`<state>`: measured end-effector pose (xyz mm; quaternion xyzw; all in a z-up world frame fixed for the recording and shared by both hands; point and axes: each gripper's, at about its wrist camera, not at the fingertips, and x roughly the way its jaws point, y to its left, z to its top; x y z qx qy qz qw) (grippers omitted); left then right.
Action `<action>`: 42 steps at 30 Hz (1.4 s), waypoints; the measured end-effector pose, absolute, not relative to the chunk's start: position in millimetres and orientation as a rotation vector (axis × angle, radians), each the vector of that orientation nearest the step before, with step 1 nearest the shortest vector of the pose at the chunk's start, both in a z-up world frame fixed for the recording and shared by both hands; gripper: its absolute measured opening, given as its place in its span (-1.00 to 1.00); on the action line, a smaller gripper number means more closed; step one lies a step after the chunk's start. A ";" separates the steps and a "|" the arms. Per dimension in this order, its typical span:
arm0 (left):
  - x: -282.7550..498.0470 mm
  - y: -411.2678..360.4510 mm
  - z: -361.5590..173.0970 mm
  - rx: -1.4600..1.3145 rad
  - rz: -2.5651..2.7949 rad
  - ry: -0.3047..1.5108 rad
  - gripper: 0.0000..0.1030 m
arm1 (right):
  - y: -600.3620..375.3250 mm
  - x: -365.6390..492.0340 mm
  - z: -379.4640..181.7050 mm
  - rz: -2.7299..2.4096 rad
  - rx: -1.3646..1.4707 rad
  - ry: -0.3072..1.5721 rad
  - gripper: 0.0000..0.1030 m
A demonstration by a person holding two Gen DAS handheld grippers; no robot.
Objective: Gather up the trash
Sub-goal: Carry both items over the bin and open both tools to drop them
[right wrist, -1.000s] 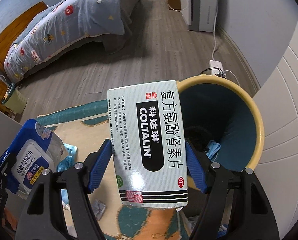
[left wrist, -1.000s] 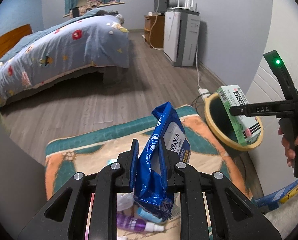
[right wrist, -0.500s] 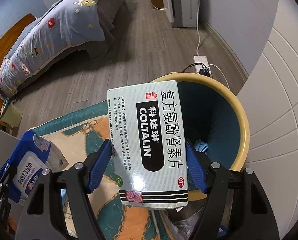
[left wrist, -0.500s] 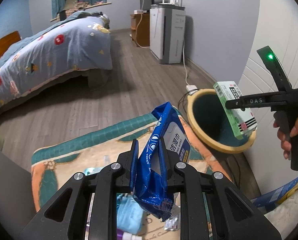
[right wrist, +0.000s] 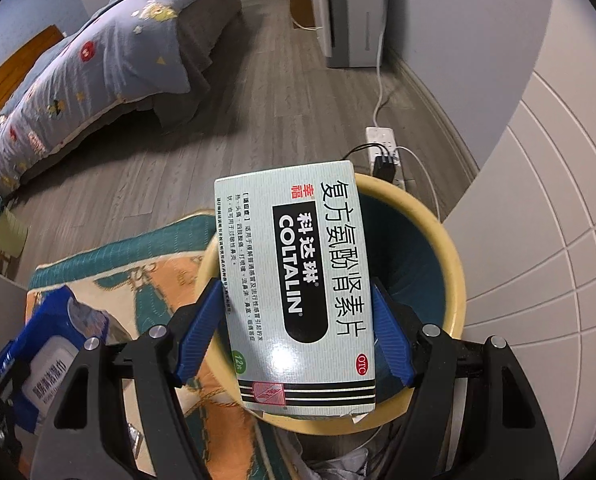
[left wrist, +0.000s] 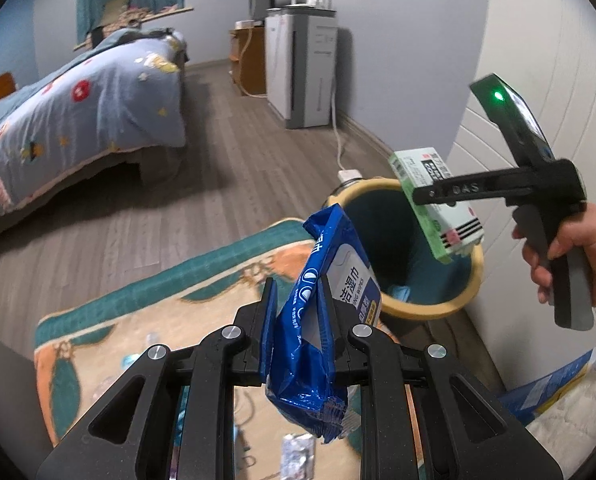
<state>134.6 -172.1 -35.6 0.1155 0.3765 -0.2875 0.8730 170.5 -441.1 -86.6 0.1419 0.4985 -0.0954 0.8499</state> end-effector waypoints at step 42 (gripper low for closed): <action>179.7 -311.6 -86.8 0.351 -0.597 0.773 0.24 | -514.9 165.0 -128.1 -0.312 0.402 1.086 0.73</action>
